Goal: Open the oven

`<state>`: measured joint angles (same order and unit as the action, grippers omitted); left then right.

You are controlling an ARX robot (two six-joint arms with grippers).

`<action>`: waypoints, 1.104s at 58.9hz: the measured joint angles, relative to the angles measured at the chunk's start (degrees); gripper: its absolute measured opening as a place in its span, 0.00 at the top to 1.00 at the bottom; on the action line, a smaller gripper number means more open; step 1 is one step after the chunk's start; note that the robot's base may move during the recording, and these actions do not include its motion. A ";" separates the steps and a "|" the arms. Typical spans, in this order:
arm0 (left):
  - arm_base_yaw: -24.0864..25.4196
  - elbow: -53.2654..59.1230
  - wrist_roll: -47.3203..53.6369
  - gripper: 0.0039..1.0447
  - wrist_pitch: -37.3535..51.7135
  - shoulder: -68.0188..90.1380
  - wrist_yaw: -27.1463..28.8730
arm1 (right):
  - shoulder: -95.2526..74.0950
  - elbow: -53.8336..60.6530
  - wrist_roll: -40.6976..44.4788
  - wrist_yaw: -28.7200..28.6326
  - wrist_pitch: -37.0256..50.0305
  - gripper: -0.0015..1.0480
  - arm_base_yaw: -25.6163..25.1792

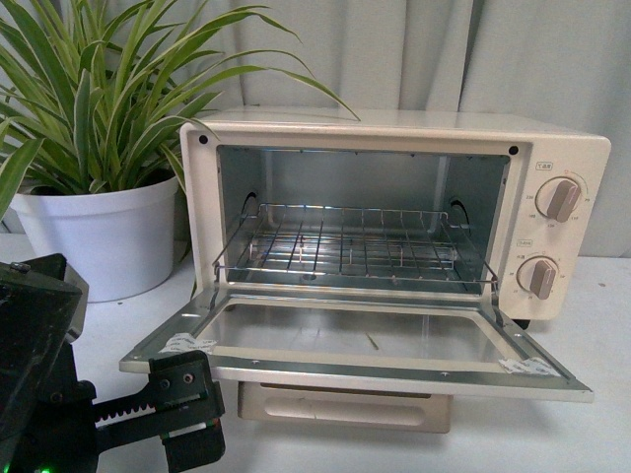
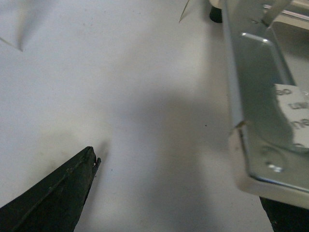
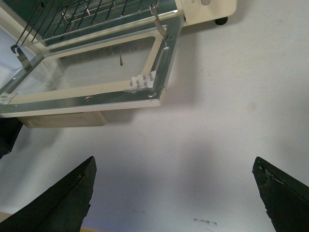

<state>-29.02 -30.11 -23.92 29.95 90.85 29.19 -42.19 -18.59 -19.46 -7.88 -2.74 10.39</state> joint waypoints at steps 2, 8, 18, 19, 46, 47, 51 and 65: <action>-0.33 0.00 1.51 0.06 0.35 0.00 0.72 | 0.07 0.22 0.26 -0.07 0.02 0.09 -0.20; -0.90 0.02 5.77 0.06 0.79 0.04 1.49 | 0.24 0.66 1.01 -0.31 0.26 0.09 -0.52; -1.79 0.61 13.81 0.06 3.17 0.31 3.63 | 0.31 0.81 1.66 -0.83 0.55 0.09 -0.72; -1.84 0.68 14.14 0.06 3.23 0.31 3.72 | 0.31 0.81 1.70 -0.85 0.57 0.09 -0.76; -4.66 8.52 20.37 0.06 -0.42 -13.84 1.16 | 2.10 2.29 3.21 -4.61 0.76 0.09 -2.32; -4.96 8.83 20.70 0.06 -0.98 -15.02 1.38 | 2.27 2.38 3.23 -4.79 0.76 0.09 -2.38; -5.81 9.79 21.35 0.06 -2.89 -18.71 1.84 | 3.69 2.93 3.69 -6.01 0.39 0.09 -2.95; -9.49 16.59 24.09 0.06 -5.64 -34.32 6.21 | 13.03 7.39 5.46 -9.35 -1.25 0.09 -4.85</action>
<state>-38.50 -13.52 0.16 24.32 56.53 35.40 -29.17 -11.20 -14.00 -17.23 -3.99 5.54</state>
